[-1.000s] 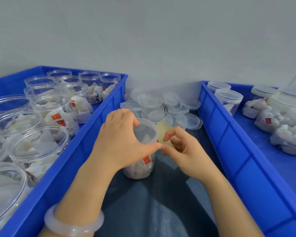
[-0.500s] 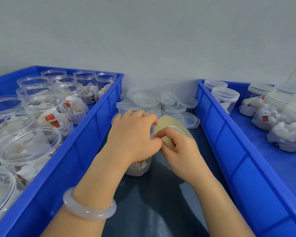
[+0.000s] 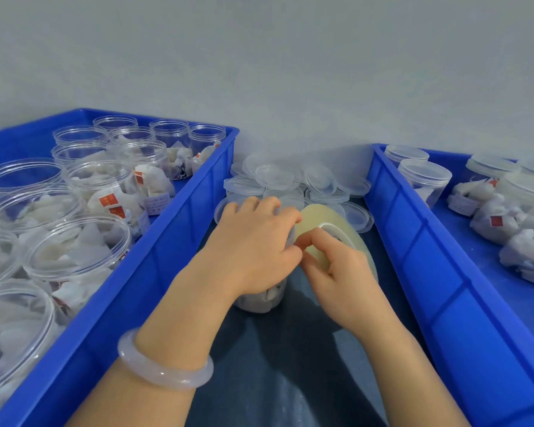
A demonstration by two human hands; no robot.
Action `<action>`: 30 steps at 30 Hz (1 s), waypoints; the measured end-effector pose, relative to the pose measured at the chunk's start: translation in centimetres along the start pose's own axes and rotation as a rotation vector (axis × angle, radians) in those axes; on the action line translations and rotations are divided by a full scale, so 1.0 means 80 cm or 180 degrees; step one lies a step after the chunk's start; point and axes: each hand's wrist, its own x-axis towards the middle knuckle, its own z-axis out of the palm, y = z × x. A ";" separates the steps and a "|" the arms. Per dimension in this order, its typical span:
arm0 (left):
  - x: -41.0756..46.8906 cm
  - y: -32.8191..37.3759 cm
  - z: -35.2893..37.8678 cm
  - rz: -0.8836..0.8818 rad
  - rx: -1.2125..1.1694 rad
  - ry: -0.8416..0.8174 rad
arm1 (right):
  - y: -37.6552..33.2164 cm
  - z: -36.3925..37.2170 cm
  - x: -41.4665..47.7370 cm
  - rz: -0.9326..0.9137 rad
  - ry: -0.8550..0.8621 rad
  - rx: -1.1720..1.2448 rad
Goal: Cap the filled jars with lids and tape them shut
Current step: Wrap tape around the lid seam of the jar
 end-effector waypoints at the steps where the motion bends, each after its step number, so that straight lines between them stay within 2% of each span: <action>1: -0.002 0.002 0.003 -0.0015 0.0050 0.0113 | -0.001 0.001 -0.002 0.0019 0.0009 -0.0035; 6: -0.004 0.007 0.010 -0.0100 -0.0060 0.0509 | -0.011 0.011 -0.012 0.0034 0.0221 -0.0235; 14: -0.004 0.007 0.010 -0.0135 -0.0348 0.0624 | -0.030 0.008 -0.022 0.0164 0.0261 -0.0855; 23: 0.000 0.004 0.005 -0.0124 -0.0238 0.0397 | -0.024 0.012 -0.017 0.0384 0.0357 -0.0595; 30: 0.001 0.002 -0.005 -0.0088 -0.0347 0.0050 | -0.017 0.015 -0.018 0.0155 0.0567 -0.0827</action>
